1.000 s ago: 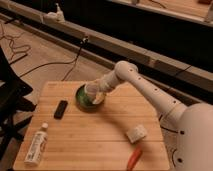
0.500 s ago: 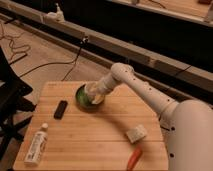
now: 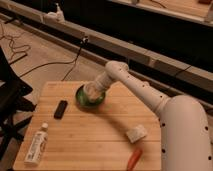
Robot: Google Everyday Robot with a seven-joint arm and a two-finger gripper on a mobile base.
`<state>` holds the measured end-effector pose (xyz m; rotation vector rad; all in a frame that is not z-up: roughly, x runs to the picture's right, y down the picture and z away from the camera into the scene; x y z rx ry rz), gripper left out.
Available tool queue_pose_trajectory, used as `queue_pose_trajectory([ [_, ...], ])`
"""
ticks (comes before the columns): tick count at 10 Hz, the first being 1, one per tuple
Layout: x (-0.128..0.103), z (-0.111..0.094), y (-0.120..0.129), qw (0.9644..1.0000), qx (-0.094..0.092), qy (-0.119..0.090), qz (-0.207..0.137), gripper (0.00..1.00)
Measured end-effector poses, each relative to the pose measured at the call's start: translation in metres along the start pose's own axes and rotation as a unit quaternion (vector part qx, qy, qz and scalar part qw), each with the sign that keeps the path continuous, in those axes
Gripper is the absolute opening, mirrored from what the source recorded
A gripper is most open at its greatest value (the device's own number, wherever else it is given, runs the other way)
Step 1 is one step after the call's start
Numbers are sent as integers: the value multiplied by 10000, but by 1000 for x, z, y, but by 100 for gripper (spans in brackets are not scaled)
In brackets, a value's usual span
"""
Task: Pick up the ceramic cup
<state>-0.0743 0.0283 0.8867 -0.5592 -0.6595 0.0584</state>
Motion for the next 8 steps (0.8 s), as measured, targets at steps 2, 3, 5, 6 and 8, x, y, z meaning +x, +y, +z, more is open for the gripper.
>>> queue_pose_trajectory([
  [2, -13, -22, -20, 9992, 384, -70, -54, 0],
  [3, -22, -44, -32, 9976, 677, -142, -102, 0],
  [5, -36, -79, -44, 9935, 1095, -213, -210, 0],
  [6, -45, -100, -47, 9906, 1309, -240, -309, 0],
  [8, -48, -113, -48, 9887, 1432, -243, -368, 0],
])
